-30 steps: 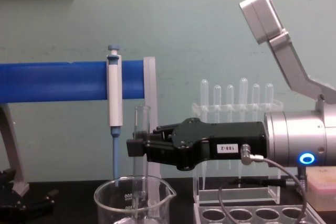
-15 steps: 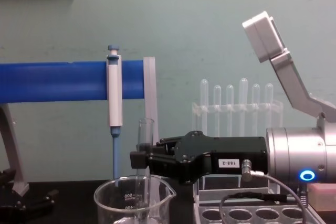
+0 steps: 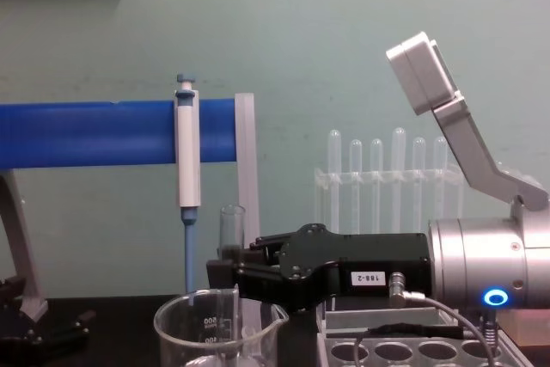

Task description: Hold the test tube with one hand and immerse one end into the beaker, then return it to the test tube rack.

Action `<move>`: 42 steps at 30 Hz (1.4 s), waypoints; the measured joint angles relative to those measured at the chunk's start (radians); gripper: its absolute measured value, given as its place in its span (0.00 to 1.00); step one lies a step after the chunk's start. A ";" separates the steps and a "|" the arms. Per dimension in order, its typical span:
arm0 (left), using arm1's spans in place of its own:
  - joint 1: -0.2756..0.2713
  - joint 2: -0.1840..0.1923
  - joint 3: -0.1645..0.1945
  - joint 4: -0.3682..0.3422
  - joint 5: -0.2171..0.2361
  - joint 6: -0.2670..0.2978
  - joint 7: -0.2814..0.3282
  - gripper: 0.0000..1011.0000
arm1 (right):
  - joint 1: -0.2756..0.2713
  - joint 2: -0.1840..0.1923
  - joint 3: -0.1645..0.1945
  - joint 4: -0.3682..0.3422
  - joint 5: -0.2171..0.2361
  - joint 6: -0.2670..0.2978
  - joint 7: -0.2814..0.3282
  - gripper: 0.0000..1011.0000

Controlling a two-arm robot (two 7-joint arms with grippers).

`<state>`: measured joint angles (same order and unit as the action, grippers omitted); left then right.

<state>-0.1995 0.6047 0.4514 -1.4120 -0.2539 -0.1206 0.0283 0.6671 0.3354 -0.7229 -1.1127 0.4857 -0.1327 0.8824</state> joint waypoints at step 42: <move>0.000 0.000 0.000 0.000 0.000 0.000 0.000 0.99 | -0.002 0.001 0.001 0.010 -0.018 -0.011 0.011 0.22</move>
<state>-0.1995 0.6047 0.4514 -1.4120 -0.2539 -0.1205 0.0283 0.6652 0.3362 -0.7215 -1.1030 0.4674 -0.1432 0.8934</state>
